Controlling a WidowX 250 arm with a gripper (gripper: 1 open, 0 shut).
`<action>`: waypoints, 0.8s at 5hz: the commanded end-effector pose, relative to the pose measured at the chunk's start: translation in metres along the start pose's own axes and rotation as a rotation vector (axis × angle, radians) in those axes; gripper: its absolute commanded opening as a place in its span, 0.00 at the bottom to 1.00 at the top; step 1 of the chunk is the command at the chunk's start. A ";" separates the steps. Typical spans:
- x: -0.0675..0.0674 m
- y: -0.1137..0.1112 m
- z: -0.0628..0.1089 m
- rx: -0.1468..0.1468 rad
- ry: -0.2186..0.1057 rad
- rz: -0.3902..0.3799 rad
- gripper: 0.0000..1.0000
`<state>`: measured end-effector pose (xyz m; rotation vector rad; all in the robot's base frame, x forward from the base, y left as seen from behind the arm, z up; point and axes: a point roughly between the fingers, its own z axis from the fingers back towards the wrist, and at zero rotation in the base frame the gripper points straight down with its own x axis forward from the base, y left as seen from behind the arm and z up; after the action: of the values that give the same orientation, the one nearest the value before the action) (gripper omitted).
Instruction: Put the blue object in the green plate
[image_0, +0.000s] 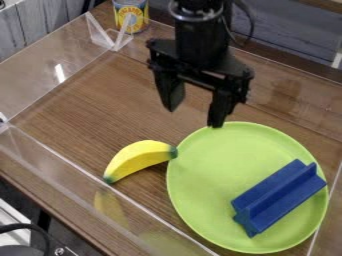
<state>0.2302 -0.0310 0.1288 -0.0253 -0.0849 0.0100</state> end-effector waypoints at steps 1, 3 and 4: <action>0.001 -0.030 -0.006 -0.023 -0.044 -0.020 1.00; -0.006 -0.082 -0.039 -0.054 -0.056 -0.014 0.00; -0.013 -0.077 -0.041 -0.048 -0.077 0.061 1.00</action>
<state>0.2180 -0.1066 0.0792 -0.0578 -0.1240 0.0750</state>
